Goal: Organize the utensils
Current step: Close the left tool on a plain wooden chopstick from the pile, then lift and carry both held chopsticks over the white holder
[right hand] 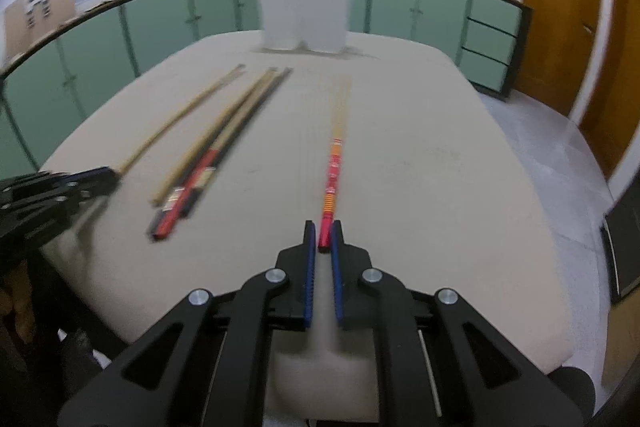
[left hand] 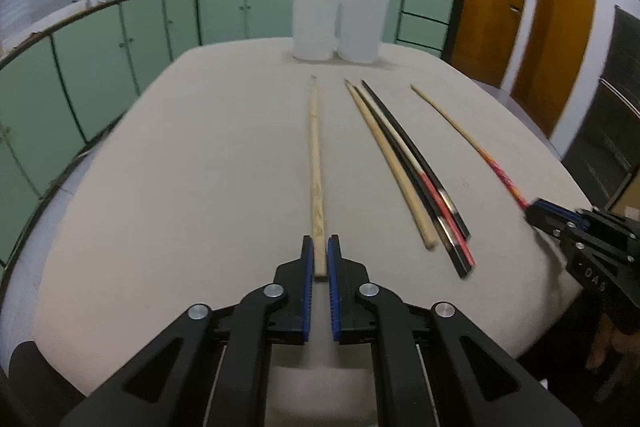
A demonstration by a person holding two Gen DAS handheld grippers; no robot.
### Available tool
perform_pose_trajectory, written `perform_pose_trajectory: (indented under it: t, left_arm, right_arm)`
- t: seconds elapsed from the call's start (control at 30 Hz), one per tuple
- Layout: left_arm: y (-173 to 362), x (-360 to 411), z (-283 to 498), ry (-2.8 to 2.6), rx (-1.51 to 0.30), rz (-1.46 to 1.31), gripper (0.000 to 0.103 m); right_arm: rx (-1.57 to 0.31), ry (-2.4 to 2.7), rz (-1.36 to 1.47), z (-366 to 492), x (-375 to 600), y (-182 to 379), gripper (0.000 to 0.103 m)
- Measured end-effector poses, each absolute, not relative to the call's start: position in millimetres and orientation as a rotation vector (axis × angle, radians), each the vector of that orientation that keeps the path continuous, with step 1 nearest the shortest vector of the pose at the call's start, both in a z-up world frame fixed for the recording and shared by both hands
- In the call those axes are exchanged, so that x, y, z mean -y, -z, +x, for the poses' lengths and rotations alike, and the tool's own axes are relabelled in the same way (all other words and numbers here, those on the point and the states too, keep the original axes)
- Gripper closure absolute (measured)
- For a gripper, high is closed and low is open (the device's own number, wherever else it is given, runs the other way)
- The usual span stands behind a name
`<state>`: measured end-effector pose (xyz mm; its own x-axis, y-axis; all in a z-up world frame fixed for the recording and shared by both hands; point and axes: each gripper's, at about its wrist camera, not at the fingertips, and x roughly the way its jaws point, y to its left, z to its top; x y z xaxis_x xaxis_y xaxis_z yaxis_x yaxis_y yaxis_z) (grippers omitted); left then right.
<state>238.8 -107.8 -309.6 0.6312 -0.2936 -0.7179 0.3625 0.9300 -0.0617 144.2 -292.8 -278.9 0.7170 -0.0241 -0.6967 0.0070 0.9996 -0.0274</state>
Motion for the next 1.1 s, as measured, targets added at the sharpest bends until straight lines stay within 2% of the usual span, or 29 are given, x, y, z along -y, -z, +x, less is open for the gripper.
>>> perform_pose_trajectory:
  t: [0.07,0.2,0.27,0.33,0.37,0.4,0.6,0.9,1.1]
  left_arm:
    - [309.1,106.1,236.7,0.377,-0.801,0.094,0.080]
    - [311.0,103.9,239.9,0.386,-0.799,0.092,0.077]
    - [311.2,104.5,240.8,0.399,-0.792,0.087,0.078]
    - [312.1,105.7,241.5,0.416,-0.782,0.089,0.094]
    - [311.6,105.7,241.1,0.423,-0.777,0.086,0.095]
    - [310.4,104.3,239.1,0.425,-0.770,0.080,0.095]
    - [283.7,98.8,240.1,0.425,-0.767,0.037,0.096]
    - [201.9,87.0,240.6,0.431,-0.667,0.019,0.096]
    - [158.5,83.0,262.4,0.450,-0.621,0.022,0.096]
  right_arm:
    - [-0.767,0.005,-0.046,144.1,287.3,278.3,0.091]
    - [-0.778,0.013,-0.040,145.4,289.8,281.6,0.089]
    - [-0.779,0.016,-0.033,147.6,291.3,281.5,0.089]
    - [-0.779,0.018,-0.031,148.6,292.0,281.8,0.090]
    - [-0.780,0.018,-0.033,147.9,291.7,281.9,0.093]
    - [-0.782,0.014,-0.034,148.6,291.2,281.0,0.097]
    - [-0.756,0.015,0.002,140.4,295.3,256.0,0.097]
    - [-0.631,-0.005,0.001,132.1,301.1,160.1,0.097]
    - [-0.583,-0.052,-0.069,160.1,299.1,101.2,0.098]
